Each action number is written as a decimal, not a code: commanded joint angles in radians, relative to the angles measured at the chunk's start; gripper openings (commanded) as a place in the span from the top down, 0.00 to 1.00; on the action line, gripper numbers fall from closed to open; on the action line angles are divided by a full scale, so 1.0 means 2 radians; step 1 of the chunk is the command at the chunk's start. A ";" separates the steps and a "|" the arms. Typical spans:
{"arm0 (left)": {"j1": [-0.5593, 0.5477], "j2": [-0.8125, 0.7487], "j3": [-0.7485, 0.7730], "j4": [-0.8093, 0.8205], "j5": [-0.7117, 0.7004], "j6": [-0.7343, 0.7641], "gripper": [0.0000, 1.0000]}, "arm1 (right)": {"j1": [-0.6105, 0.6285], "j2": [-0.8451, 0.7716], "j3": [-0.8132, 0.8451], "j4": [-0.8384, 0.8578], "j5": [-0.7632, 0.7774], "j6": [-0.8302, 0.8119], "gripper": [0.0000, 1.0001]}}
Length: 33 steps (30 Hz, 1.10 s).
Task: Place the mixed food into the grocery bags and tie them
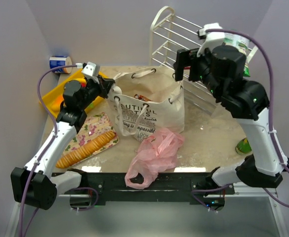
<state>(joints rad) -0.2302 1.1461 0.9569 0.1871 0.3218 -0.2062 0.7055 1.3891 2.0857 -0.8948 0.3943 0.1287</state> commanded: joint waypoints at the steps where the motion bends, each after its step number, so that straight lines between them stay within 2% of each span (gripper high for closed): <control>1: 0.002 -0.026 -0.001 0.030 -0.019 0.004 1.00 | -0.003 0.071 0.141 -0.119 0.201 -0.099 0.01; 2: 0.002 -0.027 -0.001 0.029 -0.021 0.007 1.00 | -0.002 0.081 0.166 -0.133 0.249 -0.110 0.01; 3: 0.002 -0.028 0.001 0.025 -0.024 0.009 1.00 | -0.002 0.085 0.164 -0.131 0.261 -0.121 0.01; 6: 0.002 -0.035 -0.003 0.021 -0.045 0.020 1.00 | -0.003 0.076 0.096 -0.080 0.301 -0.162 0.01; 9: 0.002 -0.043 -0.012 0.027 -0.061 0.025 1.00 | -0.003 0.092 0.081 -0.076 0.345 -0.174 0.01; 12: 0.001 -0.040 -0.017 0.028 -0.065 0.028 1.00 | -0.003 0.087 0.061 -0.059 0.342 -0.167 0.01; 17: -0.002 -0.037 -0.027 0.030 -0.093 0.039 1.00 | -0.002 0.059 -0.036 0.023 0.351 -0.214 0.01; 21: -0.005 -0.037 -0.031 0.031 -0.108 0.046 1.00 | -0.002 0.062 -0.034 0.034 0.331 -0.229 0.01; 26: -0.005 -0.030 -0.026 0.031 -0.087 0.034 1.00 | -0.002 0.061 -0.033 0.072 0.323 -0.295 0.01; 29: -0.005 -0.030 -0.024 0.033 -0.079 0.028 1.00 | -0.003 0.071 0.006 0.024 0.266 -0.279 0.01; 33: -0.005 -0.032 -0.024 0.032 -0.080 0.029 1.00 | -0.003 0.093 0.049 -0.022 0.262 -0.263 0.01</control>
<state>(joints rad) -0.2409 1.0889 0.9012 0.1967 0.1749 -0.1535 0.6994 1.5589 2.0838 -0.8780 0.9600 -0.3794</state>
